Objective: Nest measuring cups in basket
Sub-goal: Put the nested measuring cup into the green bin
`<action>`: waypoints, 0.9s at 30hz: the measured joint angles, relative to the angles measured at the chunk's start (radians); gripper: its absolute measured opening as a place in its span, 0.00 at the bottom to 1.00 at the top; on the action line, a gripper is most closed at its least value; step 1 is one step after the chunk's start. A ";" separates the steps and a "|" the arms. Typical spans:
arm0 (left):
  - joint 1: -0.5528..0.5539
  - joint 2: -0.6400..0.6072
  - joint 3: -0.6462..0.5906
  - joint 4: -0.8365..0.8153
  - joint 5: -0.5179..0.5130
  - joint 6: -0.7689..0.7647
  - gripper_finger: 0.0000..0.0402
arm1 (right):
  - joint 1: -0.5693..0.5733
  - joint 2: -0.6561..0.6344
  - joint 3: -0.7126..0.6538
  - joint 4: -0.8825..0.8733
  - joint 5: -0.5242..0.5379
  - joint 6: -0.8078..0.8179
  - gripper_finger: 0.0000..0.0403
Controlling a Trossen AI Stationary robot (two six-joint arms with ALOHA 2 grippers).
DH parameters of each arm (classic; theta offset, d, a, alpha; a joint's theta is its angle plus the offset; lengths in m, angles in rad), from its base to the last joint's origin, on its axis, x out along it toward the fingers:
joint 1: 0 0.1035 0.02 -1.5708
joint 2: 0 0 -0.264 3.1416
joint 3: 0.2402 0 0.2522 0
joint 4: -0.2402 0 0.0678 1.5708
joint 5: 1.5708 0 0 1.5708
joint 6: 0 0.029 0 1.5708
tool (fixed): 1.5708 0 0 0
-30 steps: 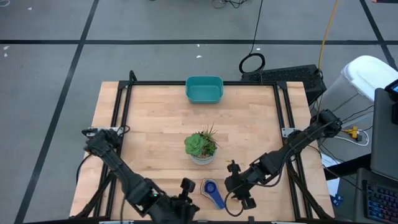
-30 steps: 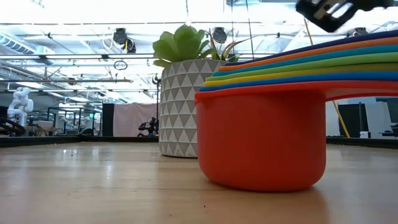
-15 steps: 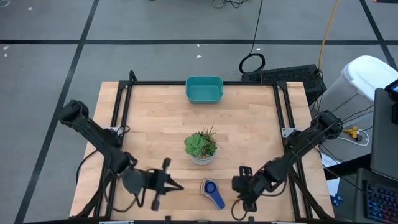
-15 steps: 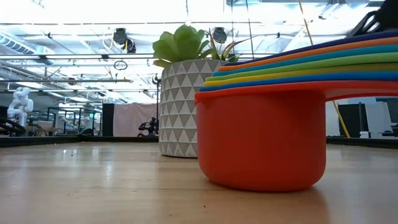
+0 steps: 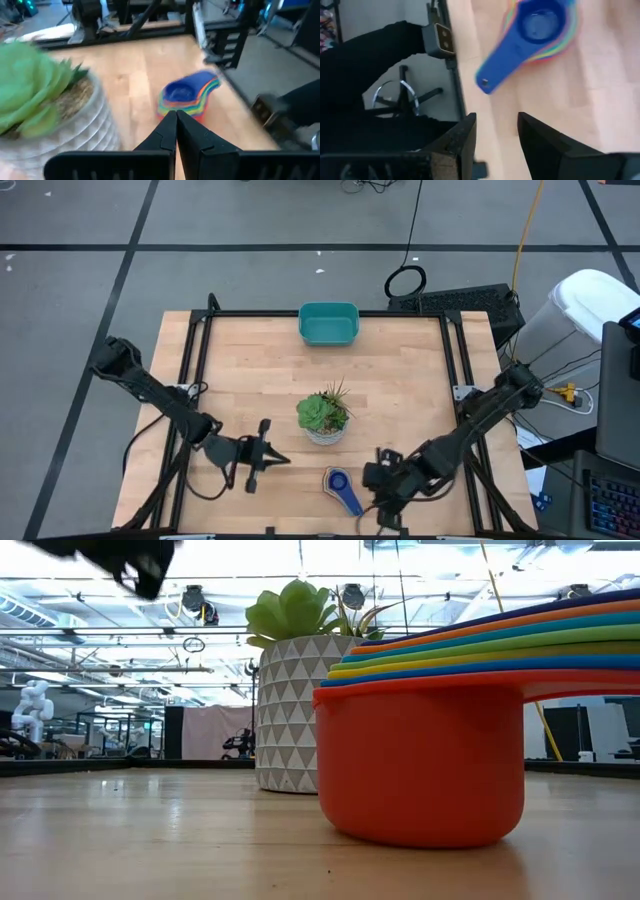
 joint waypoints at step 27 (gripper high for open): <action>0.251 -0.267 -0.368 0.226 0.127 0.128 0.03 | -0.086 0.479 0.572 -0.445 -0.131 0.485 0.33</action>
